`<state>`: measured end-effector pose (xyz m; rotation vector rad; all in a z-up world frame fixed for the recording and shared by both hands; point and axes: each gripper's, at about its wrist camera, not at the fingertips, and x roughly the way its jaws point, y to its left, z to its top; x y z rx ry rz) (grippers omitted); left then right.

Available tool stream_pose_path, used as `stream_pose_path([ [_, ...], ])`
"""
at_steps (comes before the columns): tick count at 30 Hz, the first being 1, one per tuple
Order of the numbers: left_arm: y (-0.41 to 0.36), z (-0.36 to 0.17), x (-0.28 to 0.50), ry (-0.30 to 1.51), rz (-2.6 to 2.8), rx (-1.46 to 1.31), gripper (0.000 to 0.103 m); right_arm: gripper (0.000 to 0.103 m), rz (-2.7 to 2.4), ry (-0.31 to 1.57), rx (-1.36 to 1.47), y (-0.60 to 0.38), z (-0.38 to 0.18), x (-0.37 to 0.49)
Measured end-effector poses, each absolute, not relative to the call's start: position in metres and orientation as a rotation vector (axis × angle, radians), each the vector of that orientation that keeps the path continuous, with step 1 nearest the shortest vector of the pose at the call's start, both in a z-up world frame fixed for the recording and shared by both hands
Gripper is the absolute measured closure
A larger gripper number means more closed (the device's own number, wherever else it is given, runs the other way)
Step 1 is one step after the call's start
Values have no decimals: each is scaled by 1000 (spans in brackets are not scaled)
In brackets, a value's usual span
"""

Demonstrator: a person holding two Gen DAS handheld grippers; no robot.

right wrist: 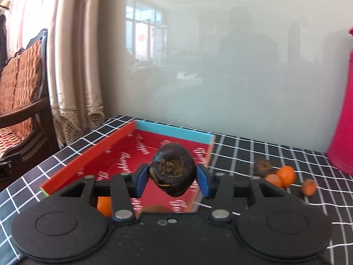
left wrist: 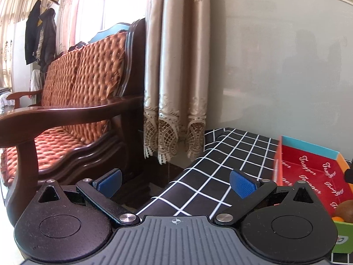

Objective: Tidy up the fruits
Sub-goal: 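Carry the brown fruit with the right gripper into the red box and release, then move the left gripper back over the remaining fruits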

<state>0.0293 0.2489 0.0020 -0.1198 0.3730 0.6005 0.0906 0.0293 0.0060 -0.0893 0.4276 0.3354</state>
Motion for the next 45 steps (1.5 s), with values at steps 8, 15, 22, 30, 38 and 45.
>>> stream_pose_path([
  [8,252,0,30,381,600,-109,0,57,345,438,-132,52,-5,92],
  [15,244,2,29,363,575,-113,0,47,277,369,-90,24,6,88],
  [22,216,8,34,349,502,-113,0,38,127,292,-4,-50,20,84],
  [30,166,13,45,334,382,-98,0,24,-20,274,91,-130,23,75],
  [38,103,17,54,319,240,-65,0,24,-120,279,139,-191,18,62],
  [45,52,15,60,328,138,-27,0,24,-186,263,152,-227,19,48],
])
